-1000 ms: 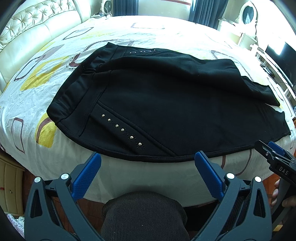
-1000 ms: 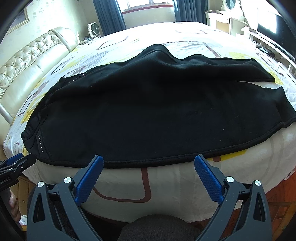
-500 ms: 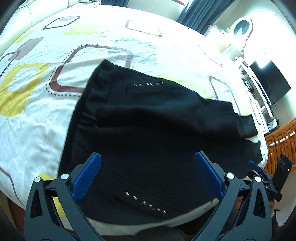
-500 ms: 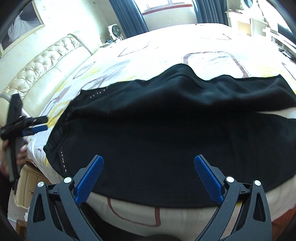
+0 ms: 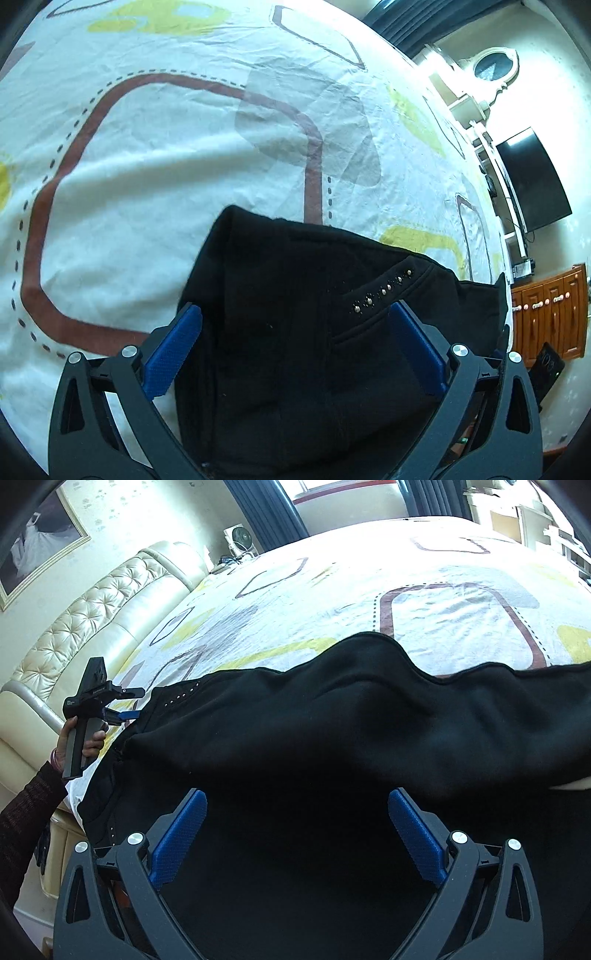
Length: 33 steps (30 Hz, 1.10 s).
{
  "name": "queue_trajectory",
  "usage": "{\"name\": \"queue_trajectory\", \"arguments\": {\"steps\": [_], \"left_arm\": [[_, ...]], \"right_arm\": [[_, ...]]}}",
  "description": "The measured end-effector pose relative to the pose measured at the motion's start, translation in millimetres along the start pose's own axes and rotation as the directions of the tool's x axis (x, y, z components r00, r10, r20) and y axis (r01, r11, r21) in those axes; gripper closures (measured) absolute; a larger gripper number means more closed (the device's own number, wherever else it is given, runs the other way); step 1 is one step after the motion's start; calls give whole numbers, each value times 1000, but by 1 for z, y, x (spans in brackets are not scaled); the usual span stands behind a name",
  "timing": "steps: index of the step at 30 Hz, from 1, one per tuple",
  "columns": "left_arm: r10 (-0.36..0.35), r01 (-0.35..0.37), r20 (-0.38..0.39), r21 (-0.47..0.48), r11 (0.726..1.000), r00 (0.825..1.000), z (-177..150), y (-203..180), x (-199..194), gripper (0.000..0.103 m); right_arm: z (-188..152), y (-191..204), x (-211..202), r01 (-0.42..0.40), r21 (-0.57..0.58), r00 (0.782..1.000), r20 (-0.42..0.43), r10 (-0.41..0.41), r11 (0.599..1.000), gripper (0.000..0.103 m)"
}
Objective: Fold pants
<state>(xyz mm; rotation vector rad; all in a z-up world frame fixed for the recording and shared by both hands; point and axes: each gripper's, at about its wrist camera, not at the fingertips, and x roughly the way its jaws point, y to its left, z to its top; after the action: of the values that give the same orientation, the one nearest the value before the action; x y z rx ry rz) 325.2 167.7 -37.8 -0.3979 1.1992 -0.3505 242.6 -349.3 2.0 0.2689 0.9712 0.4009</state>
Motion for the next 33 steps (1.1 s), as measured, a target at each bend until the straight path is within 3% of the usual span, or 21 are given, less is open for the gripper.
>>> {"name": "queue_trajectory", "arguments": {"steps": [2, 7, 8, 11, 13, 17, 20, 23, 25, 26, 27, 28, 29, 31, 32, 33], "left_arm": [[-4, 4, 25, -4, 1000, 1000, 7, 12, -5, 2], [47, -45, -55, 30, 999, 997, 6, 24, 13, 2], [39, -36, -50, 49, 998, 998, 5, 20, 13, 2], [-74, 78, -58, 75, 994, 996, 7, 4, 14, 2], [-53, 59, -62, 99, 993, 997, 12, -5, 21, 2], [6, 4, -79, 122, 993, 997, 19, -11, 37, 2], [40, -24, -94, 167, 986, 995, 20, -18, 39, 2], [-83, 92, -56, 187, 978, 995, 18, -27, 27, 2], [-76, 81, -32, 226, 971, 997, 16, -32, 26, 9], [-35, 44, -41, 240, 970, 999, 16, -32, 32, 29], [14, 1, -62, 237, 972, 998, 17, -28, 39, 55], [47, -30, -69, 219, 975, 996, 19, -23, 43, 64], [31, -17, -71, 192, 981, 997, 21, -16, 43, 71], [-28, 38, -80, 123, 992, 996, 26, -3, 38, 87], [-42, 50, -88, 96, 994, 995, 27, 2, 37, 95], [-63, 70, -93, 78, 995, 994, 27, 5, 36, 95]], "right_arm": [[12, 1, 0, -16, -28, 1000, 9, 16, 999, 5], [42, 7, 7, -49, -134, 999, 10, 51, 990, 5], [48, 7, 11, -51, -149, 999, 2, 52, 988, 5], [68, 14, 21, -90, -213, 996, -33, 85, 973, 5], [84, 17, 28, -104, -257, 994, -55, 93, 961, 5], [116, 14, 54, -109, -333, 987, -148, 62, 937, 5], [134, 10, 78, -150, -338, 969, -239, 69, 929, 5], [138, 13, 106, -152, -367, 943, -333, 23, 918, 5], [136, 15, 126, -138, -401, 917, -397, -36, 905, 5], [134, 13, 135, -109, -408, 902, -424, -83, 906, 6], [132, 10, 142, -101, -400, 887, -451, -99, 911, 6], [130, 8, 146, -116, -386, 872, -481, -92, 915, 16], [129, 8, 148, -124, -389, 863, -497, -95, 913, 51], [129, 8, 147, -138, -357, 855, -514, -71, 924, 80], [128, 9, 145, -156, -345, 852, -521, -50, 926, 93], [126, 12, 142, -155, -360, 855, -516, -58, 920, 93]]}}
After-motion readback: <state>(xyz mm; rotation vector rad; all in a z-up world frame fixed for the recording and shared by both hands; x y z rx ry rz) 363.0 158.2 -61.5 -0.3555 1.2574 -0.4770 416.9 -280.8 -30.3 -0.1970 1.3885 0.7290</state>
